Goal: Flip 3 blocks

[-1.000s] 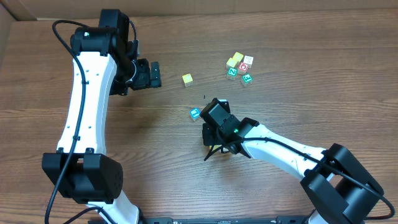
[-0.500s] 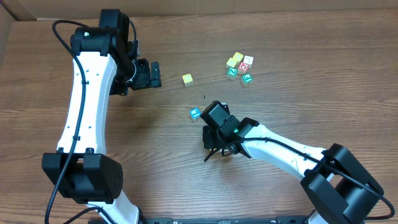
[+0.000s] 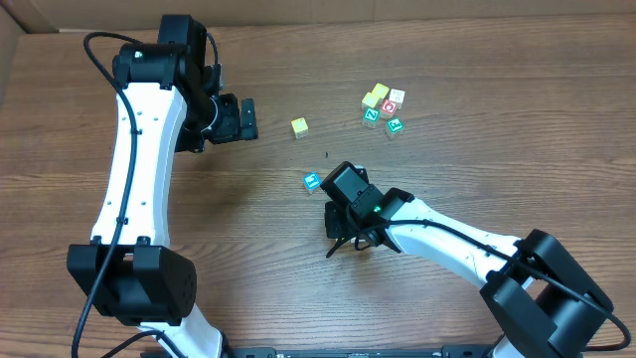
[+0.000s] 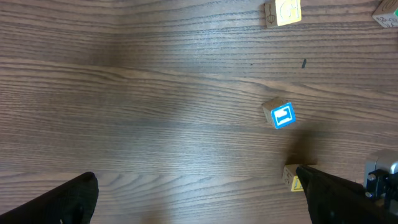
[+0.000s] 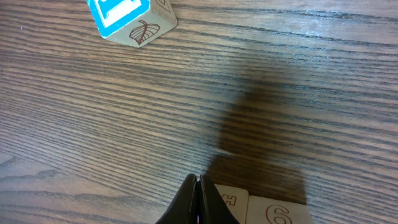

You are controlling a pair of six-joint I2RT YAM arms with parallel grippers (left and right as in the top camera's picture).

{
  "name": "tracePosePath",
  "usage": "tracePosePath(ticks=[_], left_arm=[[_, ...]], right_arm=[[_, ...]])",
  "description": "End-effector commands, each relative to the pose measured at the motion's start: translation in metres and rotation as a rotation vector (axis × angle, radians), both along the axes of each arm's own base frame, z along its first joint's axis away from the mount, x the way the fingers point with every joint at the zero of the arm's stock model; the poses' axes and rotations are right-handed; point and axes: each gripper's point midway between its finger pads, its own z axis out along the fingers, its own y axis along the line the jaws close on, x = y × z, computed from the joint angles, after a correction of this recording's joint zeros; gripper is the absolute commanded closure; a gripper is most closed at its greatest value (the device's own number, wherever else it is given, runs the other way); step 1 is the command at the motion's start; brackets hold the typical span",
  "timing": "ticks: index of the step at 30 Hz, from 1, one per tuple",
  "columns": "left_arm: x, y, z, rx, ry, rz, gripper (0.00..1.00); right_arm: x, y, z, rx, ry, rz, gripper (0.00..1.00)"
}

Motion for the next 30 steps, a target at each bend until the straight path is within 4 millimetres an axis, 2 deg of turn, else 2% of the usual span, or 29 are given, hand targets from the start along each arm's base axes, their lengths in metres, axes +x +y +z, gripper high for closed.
tracePosePath(ticks=[1,18,21,24,27,30], left_arm=[[0.000,0.004,-0.004,0.002,0.014,0.026,0.00],[0.000,0.004,-0.004,0.002,0.013,0.026,0.00],[0.000,0.004,-0.004,0.002,0.014,0.026,0.00],[0.000,0.004,-0.004,0.002,0.014,0.026,0.00],[0.000,0.004,-0.004,0.002,0.014,0.026,0.00],[0.000,0.004,-0.004,0.002,0.014,0.026,0.00]], right_arm=[[0.004,0.005,0.005,0.016,-0.005,-0.005,0.96],[0.005,0.006,0.008,0.021,-0.007,-0.004,0.96],[0.019,0.011,0.022,0.045,-0.035,-0.010,0.95],[0.038,0.007,0.045,0.054,-0.048,-0.048,0.95],[0.063,-0.010,0.066,0.047,-0.062,-0.092,0.79],[0.086,-0.041,0.077,0.035,-0.059,-0.179,0.44]])
